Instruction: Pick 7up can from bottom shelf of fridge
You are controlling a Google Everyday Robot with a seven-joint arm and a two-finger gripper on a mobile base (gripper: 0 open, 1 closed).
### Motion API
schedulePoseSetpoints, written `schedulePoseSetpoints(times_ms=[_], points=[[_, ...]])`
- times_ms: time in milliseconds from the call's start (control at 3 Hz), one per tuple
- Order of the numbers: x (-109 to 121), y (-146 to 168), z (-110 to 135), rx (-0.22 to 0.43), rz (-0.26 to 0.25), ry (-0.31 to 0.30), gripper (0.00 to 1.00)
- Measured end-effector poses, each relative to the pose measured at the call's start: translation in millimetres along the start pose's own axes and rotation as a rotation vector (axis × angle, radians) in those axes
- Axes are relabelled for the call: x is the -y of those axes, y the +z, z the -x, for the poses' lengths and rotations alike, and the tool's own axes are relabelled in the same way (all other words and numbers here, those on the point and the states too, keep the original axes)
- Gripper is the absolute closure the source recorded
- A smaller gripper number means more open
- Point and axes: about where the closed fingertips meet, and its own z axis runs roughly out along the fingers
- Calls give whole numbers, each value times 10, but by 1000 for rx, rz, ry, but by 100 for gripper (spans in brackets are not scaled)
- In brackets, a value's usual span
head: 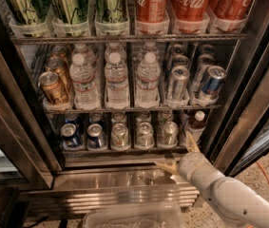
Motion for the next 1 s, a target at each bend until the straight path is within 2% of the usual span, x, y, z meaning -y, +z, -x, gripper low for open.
schedulePoseSetpoints(times_ms=[333,1000], points=[[20,58,-5,22,-68,23,20],[72,152,-65,50,-189,91,24]])
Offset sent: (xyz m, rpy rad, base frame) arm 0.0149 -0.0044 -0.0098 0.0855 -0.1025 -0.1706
